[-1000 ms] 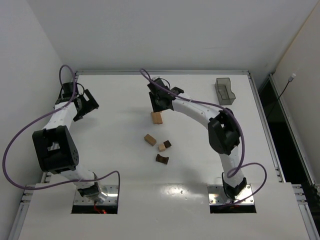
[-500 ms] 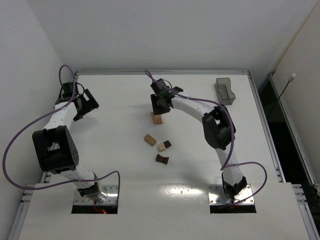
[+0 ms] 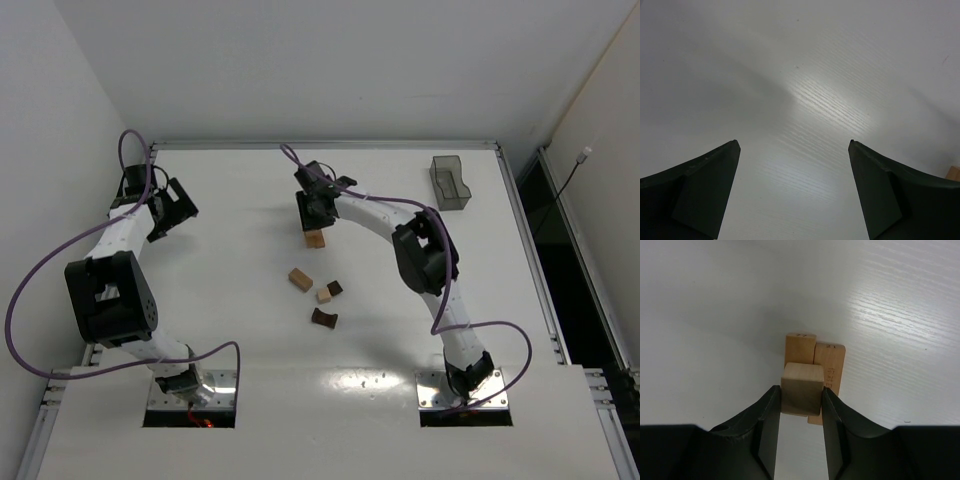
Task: Build the wood block tower
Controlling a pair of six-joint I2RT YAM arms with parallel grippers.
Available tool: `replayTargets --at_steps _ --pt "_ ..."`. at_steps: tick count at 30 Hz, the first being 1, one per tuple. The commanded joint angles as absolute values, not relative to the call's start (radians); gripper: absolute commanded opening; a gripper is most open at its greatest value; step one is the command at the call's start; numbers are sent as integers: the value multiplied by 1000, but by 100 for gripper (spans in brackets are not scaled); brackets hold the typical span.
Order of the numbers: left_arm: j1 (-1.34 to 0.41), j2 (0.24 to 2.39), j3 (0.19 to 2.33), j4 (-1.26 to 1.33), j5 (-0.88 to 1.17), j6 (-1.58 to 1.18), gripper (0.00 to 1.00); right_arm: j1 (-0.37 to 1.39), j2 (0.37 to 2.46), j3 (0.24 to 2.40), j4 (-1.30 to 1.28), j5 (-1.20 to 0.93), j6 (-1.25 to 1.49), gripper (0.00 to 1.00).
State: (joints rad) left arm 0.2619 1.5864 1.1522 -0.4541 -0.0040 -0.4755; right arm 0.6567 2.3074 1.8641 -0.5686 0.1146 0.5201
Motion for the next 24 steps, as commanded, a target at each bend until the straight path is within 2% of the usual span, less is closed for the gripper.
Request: replayTargets --at_steps 1,24 --pt "275 1588 1158 -425 5 -476 88 663 2304 1907 -549 155 511 0" --pt "275 1598 1158 -425 23 -476 88 663 2322 1916 -531 146 480 0"
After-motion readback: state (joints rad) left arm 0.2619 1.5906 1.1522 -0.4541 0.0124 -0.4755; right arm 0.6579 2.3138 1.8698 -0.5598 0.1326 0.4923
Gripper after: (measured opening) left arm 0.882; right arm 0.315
